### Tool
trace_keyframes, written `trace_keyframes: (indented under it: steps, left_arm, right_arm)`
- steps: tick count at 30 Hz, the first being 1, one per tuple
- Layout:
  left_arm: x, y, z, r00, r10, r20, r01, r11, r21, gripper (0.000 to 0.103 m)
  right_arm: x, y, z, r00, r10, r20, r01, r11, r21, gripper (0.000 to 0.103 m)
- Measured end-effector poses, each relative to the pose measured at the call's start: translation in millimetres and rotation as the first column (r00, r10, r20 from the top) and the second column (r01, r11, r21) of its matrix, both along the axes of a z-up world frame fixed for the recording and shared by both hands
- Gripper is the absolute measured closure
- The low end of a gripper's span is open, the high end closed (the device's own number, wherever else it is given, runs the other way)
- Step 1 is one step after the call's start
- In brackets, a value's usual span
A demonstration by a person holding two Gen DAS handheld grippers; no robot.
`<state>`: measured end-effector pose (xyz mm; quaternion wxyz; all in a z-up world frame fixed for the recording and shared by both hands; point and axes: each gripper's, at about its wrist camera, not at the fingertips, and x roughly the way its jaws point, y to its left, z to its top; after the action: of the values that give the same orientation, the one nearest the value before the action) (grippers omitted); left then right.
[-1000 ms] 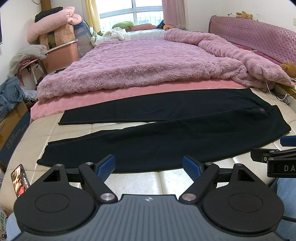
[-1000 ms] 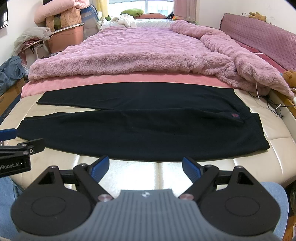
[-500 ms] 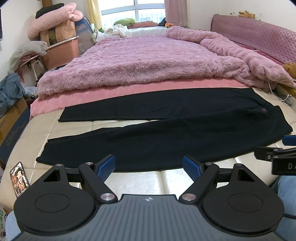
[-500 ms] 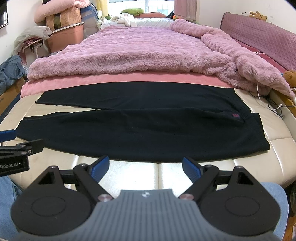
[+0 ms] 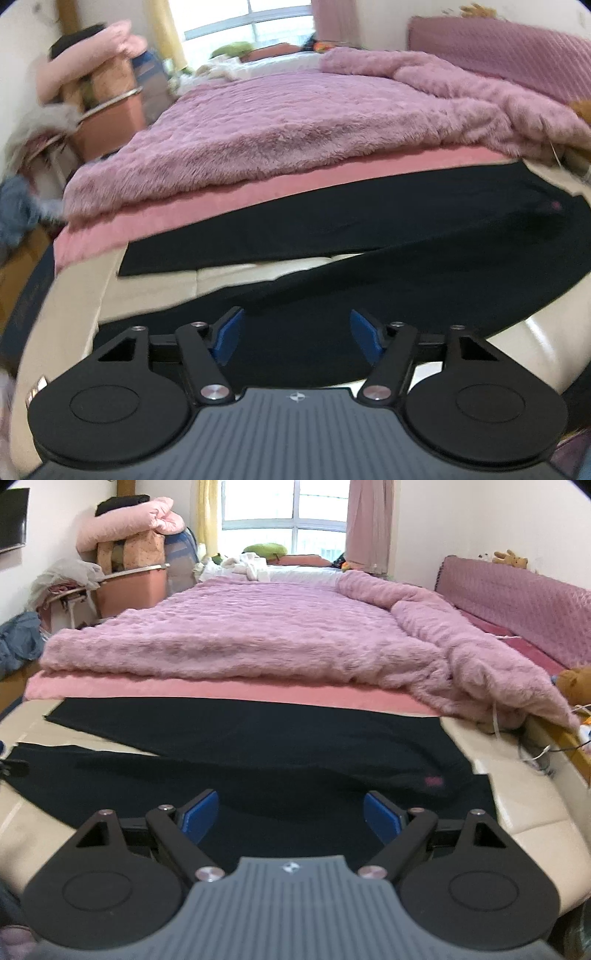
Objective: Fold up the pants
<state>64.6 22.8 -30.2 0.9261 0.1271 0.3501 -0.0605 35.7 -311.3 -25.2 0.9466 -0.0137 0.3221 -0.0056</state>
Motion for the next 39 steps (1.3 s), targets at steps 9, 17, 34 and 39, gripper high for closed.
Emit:
trace_keyframes:
  steps: [9, 17, 34, 39]
  left_arm:
    - [28, 34, -51, 0.941, -0.31, -0.137, 0.336, 0.903, 0.267, 0.04]
    - [12, 61, -100, 0.899, -0.322, -0.298, 0.432, 0.764, 0.479, 0.042]
    - [26, 63, -123, 0.907, -0.23, -0.352, 0.406, 0.698, 0.59, 0.099]
    - [42, 60, -117, 0.948, -0.115, -0.298, 0.266, 0.8, 0.537, 0.103]
  right_arm:
    - [42, -86, -29, 0.991, -0.011, -0.136, -0.004, 0.994, -0.11, 0.048]
    - [57, -125, -69, 0.958, -0.072, -0.277, 0.029, 0.987, -0.156, 0.053]
    - [66, -161, -87, 0.928, -0.054, -0.368, -0.016, 0.983, -0.185, 0.058]
    - [67, -176, -86, 0.888, 0.082, -0.452, -0.189, 0.962, -0.197, 0.065]
